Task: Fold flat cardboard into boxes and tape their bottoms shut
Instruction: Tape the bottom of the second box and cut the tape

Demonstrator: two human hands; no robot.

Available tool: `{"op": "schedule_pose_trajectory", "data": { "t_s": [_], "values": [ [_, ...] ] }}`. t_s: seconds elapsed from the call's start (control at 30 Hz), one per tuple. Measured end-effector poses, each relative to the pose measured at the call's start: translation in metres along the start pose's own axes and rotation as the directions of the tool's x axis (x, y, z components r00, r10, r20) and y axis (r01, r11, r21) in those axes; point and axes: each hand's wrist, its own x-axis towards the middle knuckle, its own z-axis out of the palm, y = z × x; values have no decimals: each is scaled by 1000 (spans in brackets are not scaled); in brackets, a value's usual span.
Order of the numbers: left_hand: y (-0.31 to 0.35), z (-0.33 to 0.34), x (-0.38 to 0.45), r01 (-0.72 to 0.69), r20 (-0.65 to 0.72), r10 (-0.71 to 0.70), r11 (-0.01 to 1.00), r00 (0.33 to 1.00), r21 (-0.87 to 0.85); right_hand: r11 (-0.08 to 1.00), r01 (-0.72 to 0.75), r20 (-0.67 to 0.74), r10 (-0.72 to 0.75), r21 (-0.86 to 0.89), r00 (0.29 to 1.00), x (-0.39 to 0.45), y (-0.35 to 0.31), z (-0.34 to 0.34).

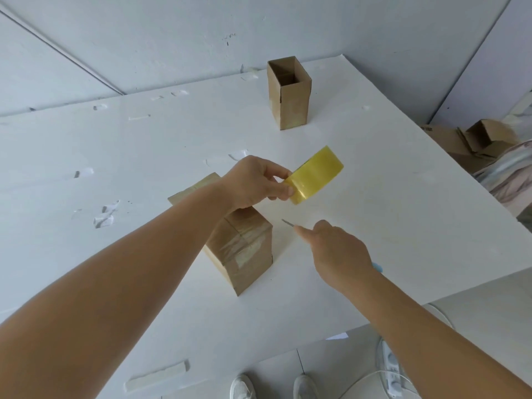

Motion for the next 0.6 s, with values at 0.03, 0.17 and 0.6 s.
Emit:
{"op": "schedule_pose_trajectory", "data": {
  "t_s": [0.03, 0.17, 0.6],
  "values": [
    [1, 0, 0, 0, 3, 0, 1000, 1000, 1, 1000, -10, 9, 10, 12, 1000, 3, 3, 8],
    [0, 2, 3, 14, 1, -14, 1000, 1000, 20, 987, -41, -28, 46, 155, 999, 10, 8, 24],
    [-2, 4, 0, 23, -72, -26, 999, 997, -34, -475, -141, 314, 308, 869, 898, 20, -81, -11]
  ]
}}
